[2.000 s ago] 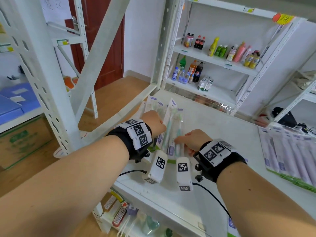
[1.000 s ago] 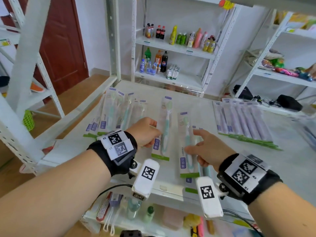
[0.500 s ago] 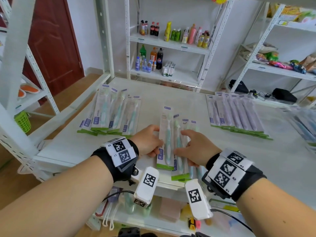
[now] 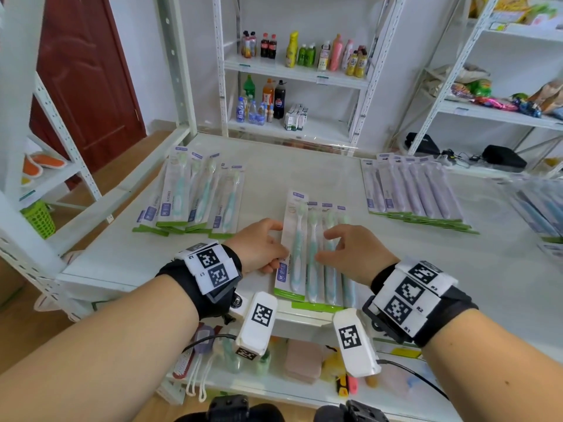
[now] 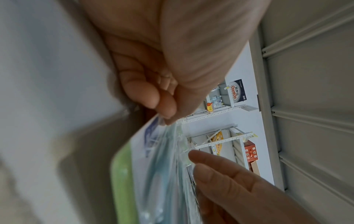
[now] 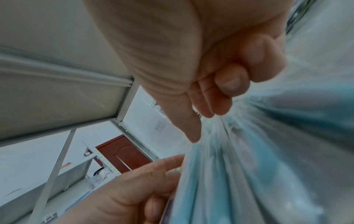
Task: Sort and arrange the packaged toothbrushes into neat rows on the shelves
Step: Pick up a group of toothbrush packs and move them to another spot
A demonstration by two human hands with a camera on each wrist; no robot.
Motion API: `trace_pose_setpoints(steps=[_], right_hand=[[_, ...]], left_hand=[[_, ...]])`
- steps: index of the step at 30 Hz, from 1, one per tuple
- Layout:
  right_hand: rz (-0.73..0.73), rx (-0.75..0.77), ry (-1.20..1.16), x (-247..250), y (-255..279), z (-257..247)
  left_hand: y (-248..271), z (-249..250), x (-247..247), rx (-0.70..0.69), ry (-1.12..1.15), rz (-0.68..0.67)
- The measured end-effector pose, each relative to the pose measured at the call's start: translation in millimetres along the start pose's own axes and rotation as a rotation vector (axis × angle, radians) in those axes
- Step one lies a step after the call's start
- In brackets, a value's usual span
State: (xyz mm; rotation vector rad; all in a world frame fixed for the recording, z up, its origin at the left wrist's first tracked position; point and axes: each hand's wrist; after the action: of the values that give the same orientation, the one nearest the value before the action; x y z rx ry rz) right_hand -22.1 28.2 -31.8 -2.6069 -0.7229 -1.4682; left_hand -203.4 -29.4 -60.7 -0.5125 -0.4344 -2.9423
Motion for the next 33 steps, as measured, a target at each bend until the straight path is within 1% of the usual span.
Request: trace_pose_setpoints(steps=[5,11,15,19,23,30,33], right_hand=[[0.054,-0.051,-0.073,6,2,19],[-0.001,-0.124,-0.037,3,6,29],[-0.043,-0.117,0.015,2,6,28],[-0.052,-0.097,0.056,2,4,24],[-0.069,-0.11,0.058,4,0,23],[-0.071,-0.109,0.037,5,-4,21],[-0.073,-0.118,0.031,4,-4,23]], left_hand=[[1,0,-1,-0.019,-0.017,0.006],[3,0,-3,-0.069,-0.087,0.013],[3,2,-3,-0.101,-0.156,-0.013],[1,6,-3,-0.078,-0.215,-0.07],[-2,6,-6,-0.055,-0.293,-0.076],[-2,11,-10,-0.138,-0.383,-0.133],[-2,11,-10,-0.121,-0.381,-0.124]])
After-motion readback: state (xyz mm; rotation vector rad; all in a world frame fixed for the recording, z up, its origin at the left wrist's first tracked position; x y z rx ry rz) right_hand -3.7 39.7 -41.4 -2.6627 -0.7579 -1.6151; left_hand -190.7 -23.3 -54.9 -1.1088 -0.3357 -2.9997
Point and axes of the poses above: each hand's wrist, its own y-axis away from the middle knuckle, its own x-axis out of the back of the hand, z = x × y, and after that the axes turned 2 degrees about -x, right-handed
